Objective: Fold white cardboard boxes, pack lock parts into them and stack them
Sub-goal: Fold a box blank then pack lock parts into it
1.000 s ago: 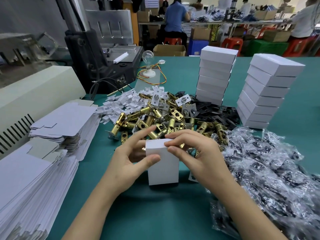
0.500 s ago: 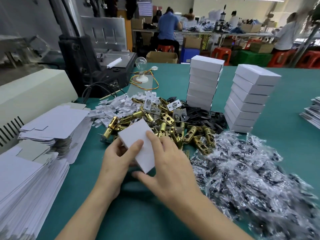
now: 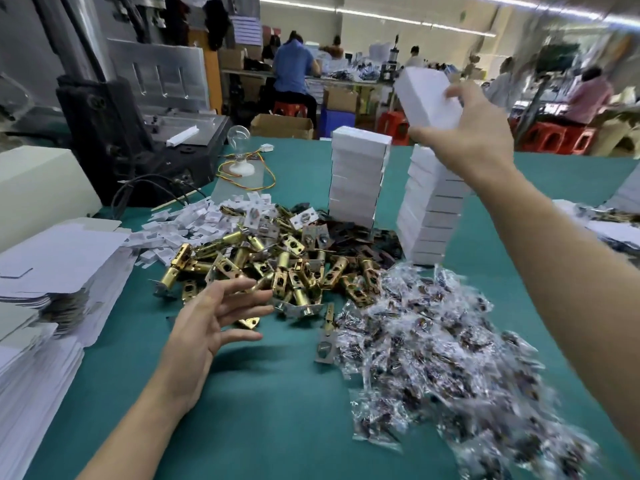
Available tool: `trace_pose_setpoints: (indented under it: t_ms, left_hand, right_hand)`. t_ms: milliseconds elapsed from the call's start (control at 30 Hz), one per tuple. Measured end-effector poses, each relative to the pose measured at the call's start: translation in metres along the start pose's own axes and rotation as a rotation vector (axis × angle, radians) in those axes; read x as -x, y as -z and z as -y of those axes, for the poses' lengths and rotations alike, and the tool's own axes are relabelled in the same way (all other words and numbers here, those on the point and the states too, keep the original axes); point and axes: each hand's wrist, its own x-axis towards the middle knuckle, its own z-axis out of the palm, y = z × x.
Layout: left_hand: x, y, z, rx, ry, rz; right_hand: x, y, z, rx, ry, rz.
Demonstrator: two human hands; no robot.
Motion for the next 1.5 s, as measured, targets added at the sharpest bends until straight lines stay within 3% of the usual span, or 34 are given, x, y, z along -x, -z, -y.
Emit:
trace_pose_setpoints:
  t_ms: [133,300,500,1033,1267,1367,1500]
  left_hand:
    - [0.0,-0.003,0.002,-0.043,-0.005,0.021]
    - [0.0,-0.002,0.008,-0.071,0.002,0.043]
    - [-0.001,-0.001,0.009,-0.106,0.023,0.059]
    - [0.002,-0.007,0.002,-0.131,0.031,0.058]
    - [0.002,-0.007,0.002,-0.127,0.024,0.061]
    - [0.002,-0.008,0.001,-0.124,0.02,0.058]
    - [0.001,-0.011,0.002,-0.139,0.033,0.06]
  right_hand:
    - [-0.054,0.012,-0.029,0.139,-0.104,0.045]
    - [-0.068,-0.005,-0.053,0.28,-0.118,0.251]
    - [-0.073,-0.016,-0.059,0.214,-0.15,0.36]
    - [-0.076,-0.019,-0.067,0.153,-0.197,0.386]
    - [-0.069,-0.022,-0.049,0.46,-0.061,0.322]
    - [-0.053,-0.028,-0.025,0.556,0.195,0.164]
    - [-0.012,-0.048,0.035,0.439,0.598,0.063]
